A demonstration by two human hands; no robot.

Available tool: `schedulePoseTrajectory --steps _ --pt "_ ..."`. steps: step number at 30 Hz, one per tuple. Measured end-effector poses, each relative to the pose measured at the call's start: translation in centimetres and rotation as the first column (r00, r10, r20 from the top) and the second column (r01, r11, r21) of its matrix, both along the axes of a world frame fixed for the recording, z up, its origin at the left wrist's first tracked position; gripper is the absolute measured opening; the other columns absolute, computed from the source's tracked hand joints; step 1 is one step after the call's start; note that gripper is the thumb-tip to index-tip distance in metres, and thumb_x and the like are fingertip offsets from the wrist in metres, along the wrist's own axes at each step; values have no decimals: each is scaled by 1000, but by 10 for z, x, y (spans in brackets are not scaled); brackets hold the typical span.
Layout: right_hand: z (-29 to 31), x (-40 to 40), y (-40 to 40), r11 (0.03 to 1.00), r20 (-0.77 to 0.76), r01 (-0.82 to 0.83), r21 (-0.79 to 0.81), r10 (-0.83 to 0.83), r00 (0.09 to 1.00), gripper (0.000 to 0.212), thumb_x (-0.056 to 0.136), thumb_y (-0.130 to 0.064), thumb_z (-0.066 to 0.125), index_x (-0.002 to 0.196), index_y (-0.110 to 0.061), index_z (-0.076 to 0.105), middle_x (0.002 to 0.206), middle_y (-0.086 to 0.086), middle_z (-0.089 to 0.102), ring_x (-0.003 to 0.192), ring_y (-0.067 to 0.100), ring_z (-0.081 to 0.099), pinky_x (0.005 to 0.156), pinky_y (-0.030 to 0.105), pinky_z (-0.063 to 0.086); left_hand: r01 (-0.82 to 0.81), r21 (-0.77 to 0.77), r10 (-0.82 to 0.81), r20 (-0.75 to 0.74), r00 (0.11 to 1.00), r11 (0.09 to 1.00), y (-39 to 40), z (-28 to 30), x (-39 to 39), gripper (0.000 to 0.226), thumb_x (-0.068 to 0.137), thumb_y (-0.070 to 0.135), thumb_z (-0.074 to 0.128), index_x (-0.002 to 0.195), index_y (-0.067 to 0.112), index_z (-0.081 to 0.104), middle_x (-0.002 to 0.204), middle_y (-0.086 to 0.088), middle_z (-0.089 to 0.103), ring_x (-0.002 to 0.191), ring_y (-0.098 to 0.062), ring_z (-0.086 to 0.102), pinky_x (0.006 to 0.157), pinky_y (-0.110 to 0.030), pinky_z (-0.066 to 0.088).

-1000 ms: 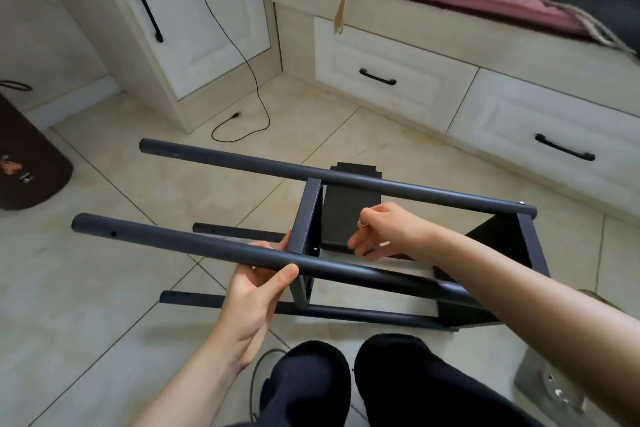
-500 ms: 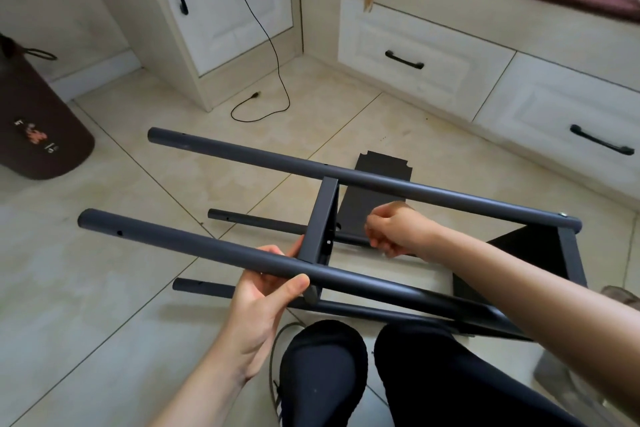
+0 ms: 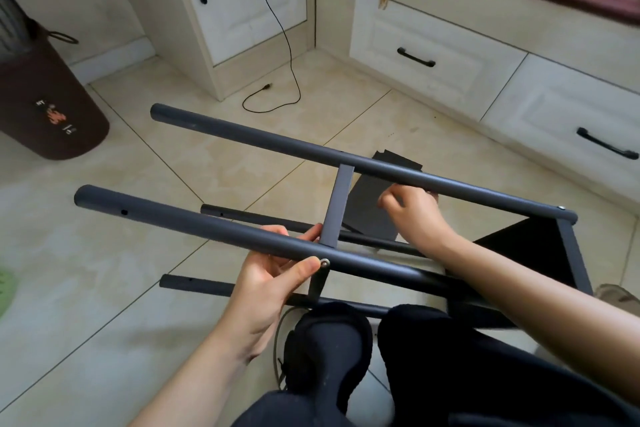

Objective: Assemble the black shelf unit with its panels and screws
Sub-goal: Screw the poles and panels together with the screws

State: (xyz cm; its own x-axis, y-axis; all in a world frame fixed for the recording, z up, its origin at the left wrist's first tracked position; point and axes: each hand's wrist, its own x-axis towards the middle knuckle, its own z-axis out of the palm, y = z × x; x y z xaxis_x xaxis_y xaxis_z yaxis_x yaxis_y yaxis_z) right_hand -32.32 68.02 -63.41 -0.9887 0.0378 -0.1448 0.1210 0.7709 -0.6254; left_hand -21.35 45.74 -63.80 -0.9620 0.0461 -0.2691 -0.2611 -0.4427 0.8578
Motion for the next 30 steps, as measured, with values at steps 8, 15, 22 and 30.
schedulePoseTrajectory --steps 8,15,22,30 --pt "5 2 16 999 12 34 -27 -34 999 29 98 -25 43 86 -9 64 78 8 61 95 32 51 70 33 41 -85 37 82 71 994 996 -3 -13 -8 44 73 9 72 109 16 47 119 -9 73 111 -20 70 84 -29 59" --pt "-3 -14 22 994 -31 86 -65 -88 996 27 97 -23 46 80 -9 61 71 9 59 68 24 47 43 17 32 -58 111 47 99 994 992 3 -28 -34 41 76 7 71 108 18 48 120 -9 72 113 -23 69 84 -30 59" --pt "-2 -24 31 992 -33 42 -118 -46 998 27 95 -20 48 79 -14 70 76 12 68 58 20 50 44 15 35 -35 69 28 102 994 997 17 -34 -38 41 73 14 76 110 12 57 121 -8 72 113 -21 69 86 -26 57" --pt "22 -12 22 933 -24 -69 -354 64 998 10 93 -19 65 88 -20 74 79 -2 75 74 10 67 71 26 53 173 -401 -50 299 953 899 2 -1 -34 26 96 30 64 106 6 67 94 -6 79 91 -20 76 82 -32 58"
